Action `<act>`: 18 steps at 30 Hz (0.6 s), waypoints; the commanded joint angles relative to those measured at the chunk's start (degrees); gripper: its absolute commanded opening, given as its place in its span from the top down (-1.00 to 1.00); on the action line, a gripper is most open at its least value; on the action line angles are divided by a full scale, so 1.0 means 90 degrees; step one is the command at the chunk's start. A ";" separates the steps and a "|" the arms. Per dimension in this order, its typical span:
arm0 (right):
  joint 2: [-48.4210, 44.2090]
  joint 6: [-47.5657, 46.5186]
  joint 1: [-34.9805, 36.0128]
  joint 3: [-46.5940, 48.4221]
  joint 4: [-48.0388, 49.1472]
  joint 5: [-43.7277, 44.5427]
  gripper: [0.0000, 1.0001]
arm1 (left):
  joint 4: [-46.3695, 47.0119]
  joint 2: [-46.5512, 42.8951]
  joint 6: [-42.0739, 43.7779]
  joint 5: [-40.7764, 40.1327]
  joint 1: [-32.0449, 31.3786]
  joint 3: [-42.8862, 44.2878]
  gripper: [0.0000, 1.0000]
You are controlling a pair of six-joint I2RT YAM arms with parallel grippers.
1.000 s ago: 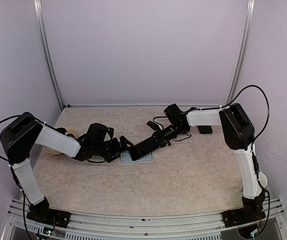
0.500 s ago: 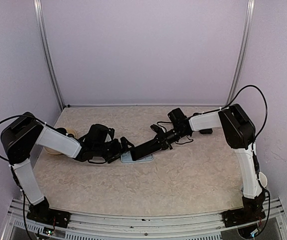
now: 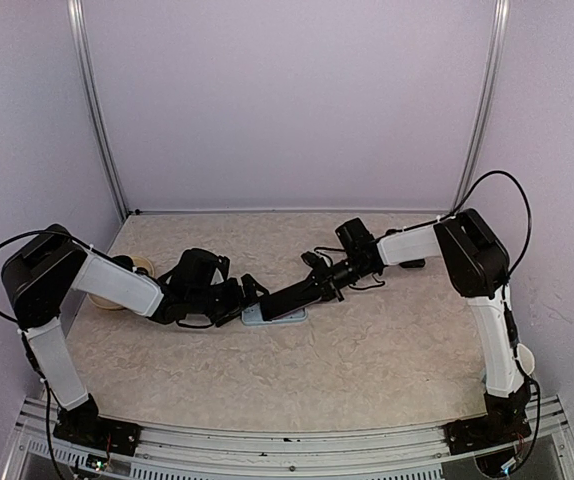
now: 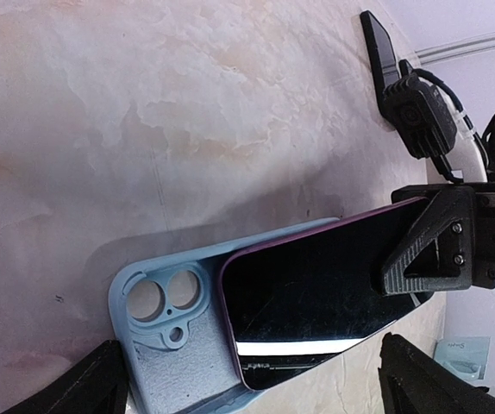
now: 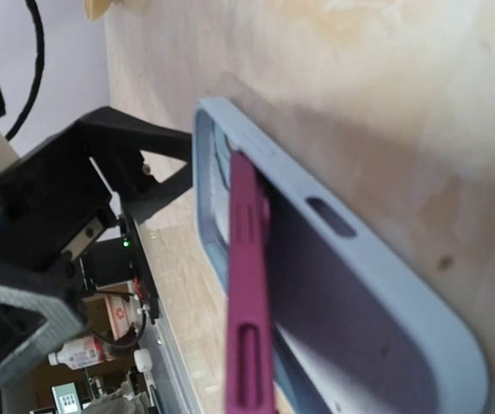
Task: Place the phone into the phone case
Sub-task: Install the phone into the phone case.
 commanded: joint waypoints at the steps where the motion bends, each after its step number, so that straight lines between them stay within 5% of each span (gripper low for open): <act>1: 0.0373 0.0241 0.0217 0.0084 0.0128 0.0292 1.00 | 0.0262 -0.0048 -0.0032 0.0239 -0.0153 0.0040 -0.98; 18: 0.0620 0.0576 0.0470 0.0295 0.0364 0.0368 1.00 | 0.0364 -0.0048 -0.0063 0.0298 -0.0172 -0.0008 -0.98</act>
